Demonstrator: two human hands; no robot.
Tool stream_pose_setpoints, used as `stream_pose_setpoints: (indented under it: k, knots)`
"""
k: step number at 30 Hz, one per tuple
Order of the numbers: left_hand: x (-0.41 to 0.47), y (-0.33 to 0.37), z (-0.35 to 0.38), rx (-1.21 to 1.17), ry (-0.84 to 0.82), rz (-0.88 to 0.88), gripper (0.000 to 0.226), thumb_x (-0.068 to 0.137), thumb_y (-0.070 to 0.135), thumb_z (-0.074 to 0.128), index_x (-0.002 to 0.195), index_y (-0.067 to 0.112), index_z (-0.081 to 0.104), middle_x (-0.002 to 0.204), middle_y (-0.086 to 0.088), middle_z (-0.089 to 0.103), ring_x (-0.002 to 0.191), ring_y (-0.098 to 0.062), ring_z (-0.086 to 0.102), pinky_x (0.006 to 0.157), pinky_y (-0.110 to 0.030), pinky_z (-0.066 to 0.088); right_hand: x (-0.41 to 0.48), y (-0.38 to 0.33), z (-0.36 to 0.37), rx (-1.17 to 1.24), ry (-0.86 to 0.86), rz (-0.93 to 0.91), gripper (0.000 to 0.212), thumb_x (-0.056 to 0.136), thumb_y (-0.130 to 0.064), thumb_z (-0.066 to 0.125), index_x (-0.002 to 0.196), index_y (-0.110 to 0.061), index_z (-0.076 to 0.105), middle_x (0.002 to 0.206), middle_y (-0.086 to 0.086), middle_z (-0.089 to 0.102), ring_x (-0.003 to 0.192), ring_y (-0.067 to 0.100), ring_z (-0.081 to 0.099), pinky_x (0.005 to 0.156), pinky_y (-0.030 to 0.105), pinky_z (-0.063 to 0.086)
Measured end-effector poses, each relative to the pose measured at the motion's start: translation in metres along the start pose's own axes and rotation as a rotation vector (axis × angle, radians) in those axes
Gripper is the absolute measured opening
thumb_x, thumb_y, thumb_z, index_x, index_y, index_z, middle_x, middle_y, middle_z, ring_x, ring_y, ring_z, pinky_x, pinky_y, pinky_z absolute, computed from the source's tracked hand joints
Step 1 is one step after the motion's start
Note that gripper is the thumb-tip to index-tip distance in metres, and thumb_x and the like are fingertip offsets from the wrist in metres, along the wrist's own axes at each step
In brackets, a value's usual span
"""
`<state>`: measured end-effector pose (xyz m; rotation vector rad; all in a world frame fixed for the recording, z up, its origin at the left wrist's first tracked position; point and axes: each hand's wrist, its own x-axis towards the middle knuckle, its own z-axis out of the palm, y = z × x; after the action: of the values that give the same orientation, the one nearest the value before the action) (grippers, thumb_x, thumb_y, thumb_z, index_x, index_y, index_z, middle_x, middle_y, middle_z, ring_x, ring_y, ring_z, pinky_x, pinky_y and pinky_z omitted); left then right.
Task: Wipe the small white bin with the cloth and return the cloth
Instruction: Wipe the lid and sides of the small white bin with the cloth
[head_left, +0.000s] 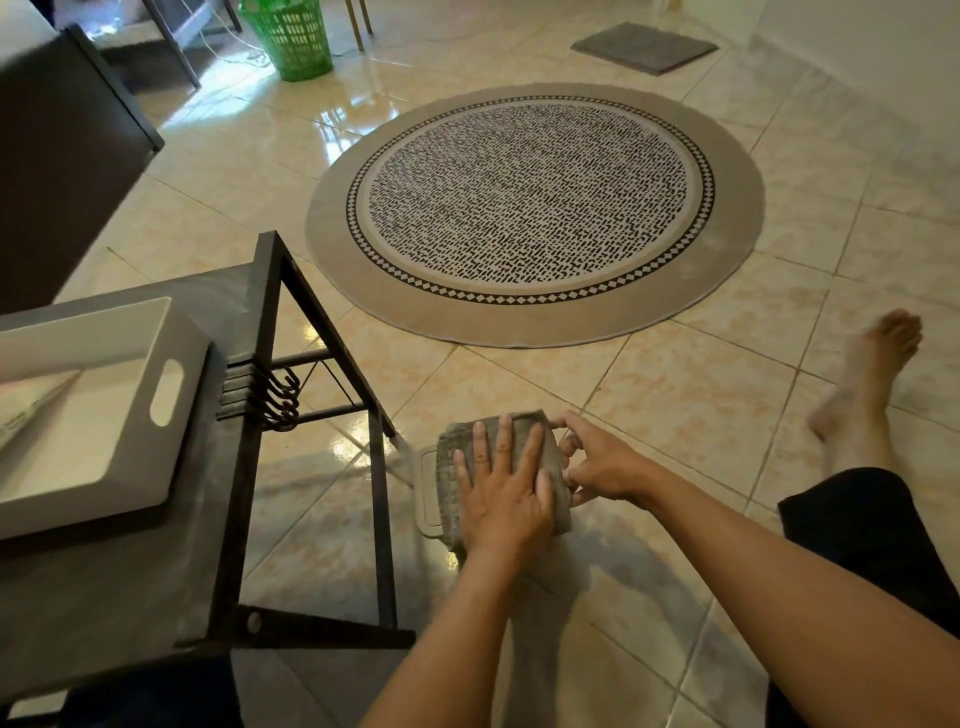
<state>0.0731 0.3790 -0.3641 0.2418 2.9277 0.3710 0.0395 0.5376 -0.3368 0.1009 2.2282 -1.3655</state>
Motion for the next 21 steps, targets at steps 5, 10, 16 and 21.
stream_pose_setpoints:
  k: [5, 10, 16, 21]
  knots:
    - [-0.012, -0.04, -0.008, -0.074, 0.058, -0.201, 0.064, 0.094, 0.053, 0.008, 0.152, 0.04, -0.016, 0.161, 0.002, -0.026, 0.142, -0.021, -0.037, 0.115, -0.054, -0.02, 0.001, 0.0, 0.002, -0.014, 0.018, 0.005, 0.067, 0.084, 0.011, 0.064, 0.136, -0.026, 0.044, 0.095, 0.006, 0.053, 0.08, 0.023, 0.068, 0.064, 0.039, 0.064]
    - [-0.028, -0.01, 0.005, -0.047, 0.08, -0.116, 0.064, 0.094, 0.054, 0.009, 0.151, 0.041, -0.017, 0.16, 0.002, -0.029, 0.144, -0.023, -0.034, 0.115, -0.052, -0.019, 0.004, -0.002, 0.0, -0.016, -0.012, 0.004, 0.066, 0.083, 0.012, 0.063, 0.134, -0.026, 0.047, 0.093, 0.007, 0.052, 0.073, 0.023, 0.067, 0.068, 0.047, 0.064]
    - [0.001, -0.006, 0.0, 0.003, 0.014, -0.001, 0.061, 0.099, 0.052, 0.014, 0.15, 0.043, -0.017, 0.161, 0.002, -0.026, 0.143, -0.024, -0.034, 0.117, -0.054, -0.017, 0.004, -0.001, 0.0, 0.002, -0.013, 0.007, 0.066, 0.082, 0.014, 0.061, 0.134, -0.025, 0.045, 0.095, 0.012, 0.053, 0.078, 0.026, 0.066, 0.069, 0.05, 0.064]
    - [-0.016, -0.05, -0.01, -0.046, 0.07, -0.239, 0.062, 0.098, 0.052, 0.013, 0.151, 0.04, -0.017, 0.161, 0.002, -0.027, 0.143, -0.022, -0.034, 0.117, -0.056, -0.013, 0.004, -0.003, 0.002, -0.034, 0.004, 0.01, 0.064, 0.086, 0.01, 0.063, 0.134, -0.026, 0.044, 0.097, 0.008, 0.052, 0.079, 0.022, 0.068, 0.062, 0.036, 0.064]
